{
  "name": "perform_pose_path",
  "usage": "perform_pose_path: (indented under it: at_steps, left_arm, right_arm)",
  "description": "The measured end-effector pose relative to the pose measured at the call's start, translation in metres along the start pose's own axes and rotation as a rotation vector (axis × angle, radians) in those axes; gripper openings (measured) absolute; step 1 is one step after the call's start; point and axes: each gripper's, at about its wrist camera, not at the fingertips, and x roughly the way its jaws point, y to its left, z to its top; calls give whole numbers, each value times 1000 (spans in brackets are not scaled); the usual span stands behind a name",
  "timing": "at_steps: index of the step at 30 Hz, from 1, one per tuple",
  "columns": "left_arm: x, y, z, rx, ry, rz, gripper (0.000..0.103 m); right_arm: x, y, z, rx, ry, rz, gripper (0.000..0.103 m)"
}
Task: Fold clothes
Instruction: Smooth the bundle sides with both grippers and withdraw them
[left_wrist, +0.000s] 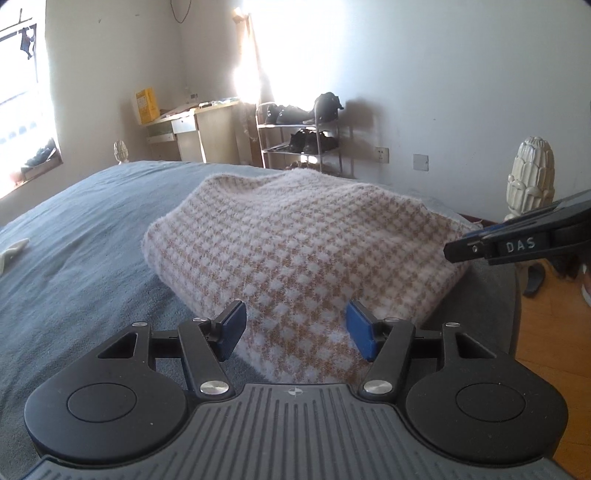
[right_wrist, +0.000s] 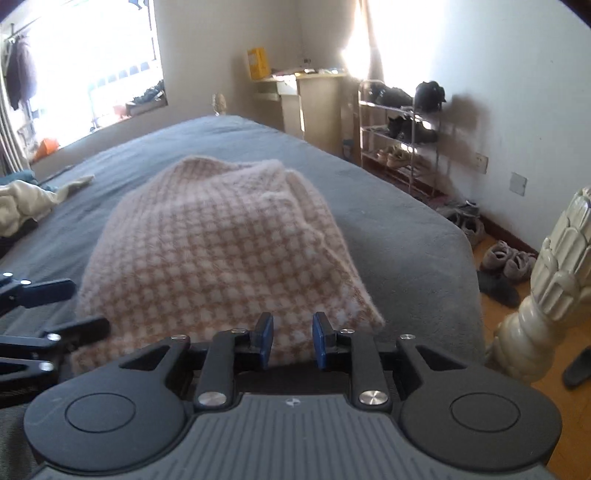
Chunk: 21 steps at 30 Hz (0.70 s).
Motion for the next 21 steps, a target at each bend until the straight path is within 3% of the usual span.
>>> perform_pose_path:
  at_steps: [2,5,9,17,21]
  left_arm:
    - [1,0,1,-1,2,2,61]
    - [2,0,2,-10,7,-1,61]
    - [3,-1,1,-6,4,0,62]
    - [4,-3,1,16,2,6,63]
    - [3,-3,-2,15,1,8,64]
  right_arm:
    - [-4,12,5,-53,-35,41,26]
    - [5,16,2,-72,0,48,37]
    - [19,13,-9,-112,77,-177,37]
    - [-5,33,-2,-99,-77,-115,38]
    - [14,42,-13,-128,-18,-115,39]
